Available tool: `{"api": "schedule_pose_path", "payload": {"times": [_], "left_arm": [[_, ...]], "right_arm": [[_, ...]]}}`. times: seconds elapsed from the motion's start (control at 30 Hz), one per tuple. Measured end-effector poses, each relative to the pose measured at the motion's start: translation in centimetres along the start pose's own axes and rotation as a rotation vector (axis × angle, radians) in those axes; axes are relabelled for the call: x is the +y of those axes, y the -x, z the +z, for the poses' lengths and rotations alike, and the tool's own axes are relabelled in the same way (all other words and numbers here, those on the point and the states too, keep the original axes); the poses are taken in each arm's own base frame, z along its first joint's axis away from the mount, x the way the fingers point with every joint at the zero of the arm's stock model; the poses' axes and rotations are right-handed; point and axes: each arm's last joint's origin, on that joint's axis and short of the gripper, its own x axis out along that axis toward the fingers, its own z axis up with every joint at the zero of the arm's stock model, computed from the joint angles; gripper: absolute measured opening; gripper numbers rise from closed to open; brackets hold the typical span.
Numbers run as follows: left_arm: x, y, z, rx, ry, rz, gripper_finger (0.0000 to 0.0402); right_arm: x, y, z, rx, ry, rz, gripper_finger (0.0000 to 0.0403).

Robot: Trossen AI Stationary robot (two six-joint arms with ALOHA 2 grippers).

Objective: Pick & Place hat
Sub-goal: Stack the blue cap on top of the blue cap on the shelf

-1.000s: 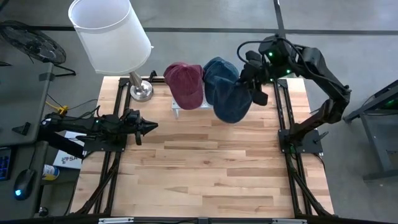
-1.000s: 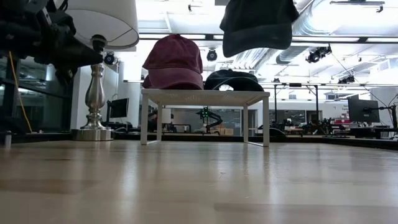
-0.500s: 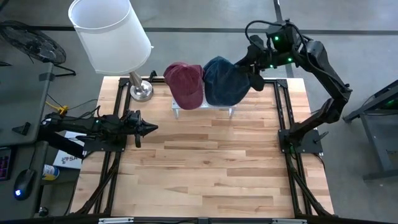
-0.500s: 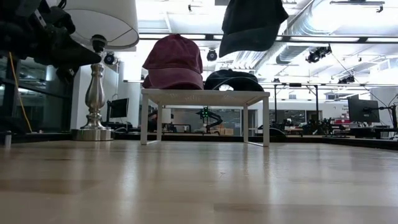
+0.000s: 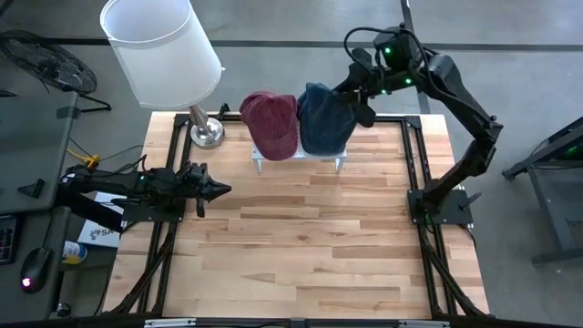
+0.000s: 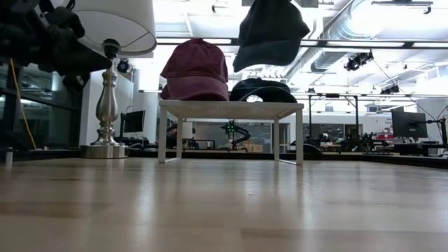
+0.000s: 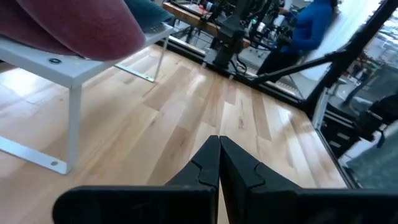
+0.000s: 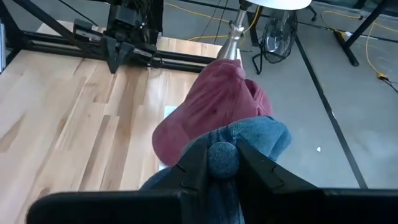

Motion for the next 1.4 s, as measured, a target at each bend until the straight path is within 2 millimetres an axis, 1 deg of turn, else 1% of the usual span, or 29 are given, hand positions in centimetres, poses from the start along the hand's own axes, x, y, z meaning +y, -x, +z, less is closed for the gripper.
{"api": "schedule_pose_path", "payload": {"times": [0.13,0.3,0.77,1.1,1.4], "left_arm": [[-0.1,0.0,-0.1,0.016,0.001,-0.034,0.0001],[-0.1,0.0,0.0,0.015,0.001,-0.033,0.0001],[-0.1,0.0,0.0,0.014,0.001,-0.033,0.0001],[-0.1,0.0,0.0,0.014,0.002,-0.032,0.0001],[-0.1,0.0,0.0,0.014,0.002,-0.032,0.0001]], "right_arm": [[0.0,0.0,0.0,-0.001,0.008,0.002,0.0050],[0.1,0.0,0.0,-0.015,0.015,0.031,0.0050],[0.4,0.0,0.1,-0.053,0.135,0.108,0.0050],[0.5,0.1,-0.6,-0.007,0.230,0.144,0.0050],[-0.8,0.7,-1.1,-0.052,0.221,0.153,0.0050]]}}
